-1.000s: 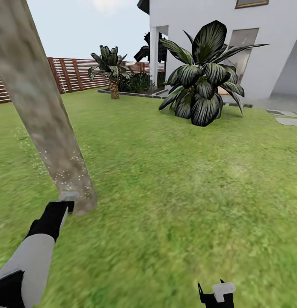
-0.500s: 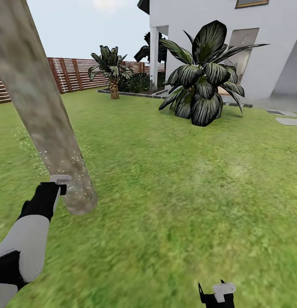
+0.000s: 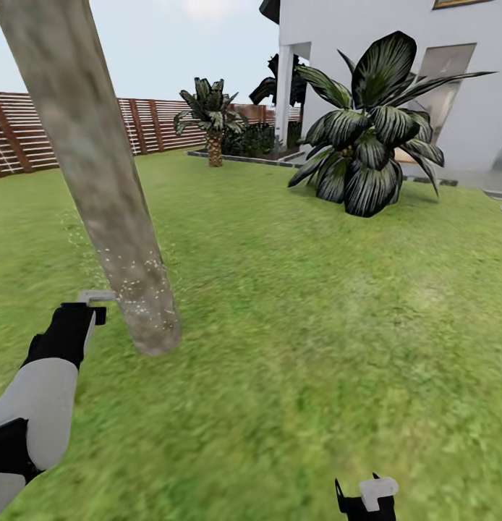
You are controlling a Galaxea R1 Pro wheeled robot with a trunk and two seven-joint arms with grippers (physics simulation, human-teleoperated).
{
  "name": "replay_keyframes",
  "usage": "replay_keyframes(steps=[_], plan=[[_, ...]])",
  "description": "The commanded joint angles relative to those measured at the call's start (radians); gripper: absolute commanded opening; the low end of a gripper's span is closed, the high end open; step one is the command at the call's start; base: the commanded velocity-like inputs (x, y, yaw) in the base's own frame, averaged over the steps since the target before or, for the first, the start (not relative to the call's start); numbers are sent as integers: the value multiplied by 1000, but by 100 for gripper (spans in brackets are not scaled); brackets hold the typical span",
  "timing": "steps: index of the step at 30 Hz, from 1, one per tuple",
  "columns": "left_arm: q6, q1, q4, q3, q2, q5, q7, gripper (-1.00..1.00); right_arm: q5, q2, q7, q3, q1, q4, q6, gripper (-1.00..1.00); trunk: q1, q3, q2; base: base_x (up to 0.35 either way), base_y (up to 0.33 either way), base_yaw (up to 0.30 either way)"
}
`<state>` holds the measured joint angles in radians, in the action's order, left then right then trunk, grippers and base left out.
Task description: In the garden, pick up the pesticide atomizer on the floor and spray pesticide onto both trees until each tree trunk is fully covered.
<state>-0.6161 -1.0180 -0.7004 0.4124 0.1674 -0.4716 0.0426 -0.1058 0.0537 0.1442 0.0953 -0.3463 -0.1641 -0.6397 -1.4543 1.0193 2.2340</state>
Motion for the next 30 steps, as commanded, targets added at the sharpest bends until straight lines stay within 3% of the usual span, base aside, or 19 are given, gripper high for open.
replay_keyframes(steps=[1,7,12,16,17,23,25,27,30], plan=[[0,1,0,-2,-2,-1,0,-100,0,0,0,0,0,0,0,100,0,0,0,0,0,184],[1,7,13,-20,-66,-2,-43,-100,0,0,-1,0,0,0,0,100,0,0,0,0,0,23],[10,12,15,-23,-58,-5,-159,-100,0,0,-2,0,0,0,0,100,0,0,0,0,0,0],[29,128,8,-25,-38,-9,-177,-100,0,0,-2,0,0,0,0,100,0,0,0,0,0,0],[83,186,12,-26,-26,-8,-177,-100,0,-1,-2,-1,0,-1,0,100,0,0,0,0,0,0],[244,339,48,-28,-25,-9,-180,-100,-9,-2,-6,-1,0,-14,1,100,0,0,0,0,0,0],[330,355,113,-52,-23,-14,-205,-100,-57,-2,-9,1,0,-62,1,100,0,0,0,0,0,0],[412,361,195,-108,-16,-46,-299,-100,-191,-4,-13,2,0,-149,4,100,0,0,0,0,0,0],[496,363,240,-135,-6,-110,-421,-100,-408,-15,-54,3,1,-197,24,100,0,0,0,0,0,0]])
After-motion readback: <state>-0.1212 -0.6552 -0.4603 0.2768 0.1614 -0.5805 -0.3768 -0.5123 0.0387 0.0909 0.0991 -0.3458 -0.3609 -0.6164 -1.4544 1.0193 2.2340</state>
